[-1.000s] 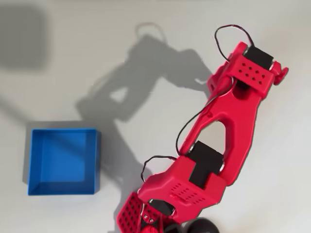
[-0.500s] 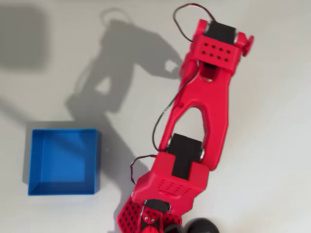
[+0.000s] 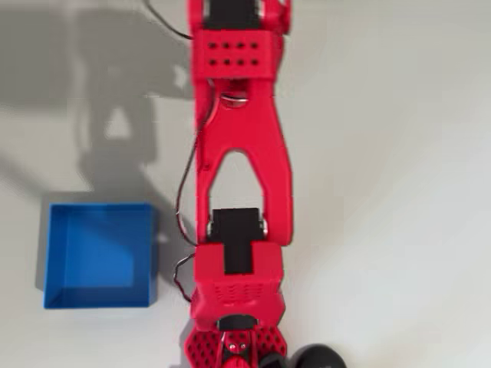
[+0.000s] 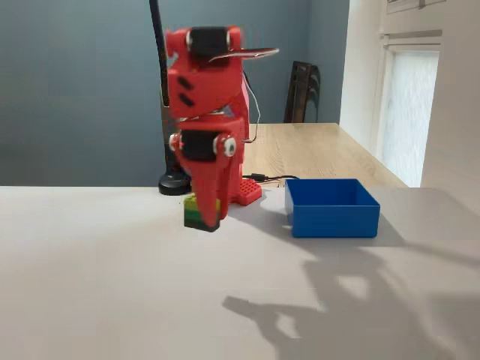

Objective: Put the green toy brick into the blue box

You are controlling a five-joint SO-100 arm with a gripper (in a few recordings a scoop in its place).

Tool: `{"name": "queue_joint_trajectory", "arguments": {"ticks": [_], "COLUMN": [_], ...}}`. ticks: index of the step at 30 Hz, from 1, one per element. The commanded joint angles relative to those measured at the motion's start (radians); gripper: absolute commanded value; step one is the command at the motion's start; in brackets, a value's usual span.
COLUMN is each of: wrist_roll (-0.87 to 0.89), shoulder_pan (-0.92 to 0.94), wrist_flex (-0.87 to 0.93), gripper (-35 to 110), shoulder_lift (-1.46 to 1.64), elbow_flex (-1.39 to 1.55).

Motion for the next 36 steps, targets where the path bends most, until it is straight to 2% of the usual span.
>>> {"name": "queue_joint_trajectory", "arguments": {"ticks": [1, 7, 17, 28, 36], "wrist_roll": [-0.006, -0.005, 0.005, 0.118, 0.201], "shoulder_pan": [-0.124, -0.27, -0.439, -0.767, -0.957], "wrist_flex": [0.075, 0.161, 0.166, 0.161, 0.16], "gripper": [0, 0, 0, 0, 0], "shoulder_lift": [0.054, 0.054, 0.055, 0.321, 0.414], "elbow_flex": [-0.127, -0.176, -0.114, 0.253, 0.403]}}
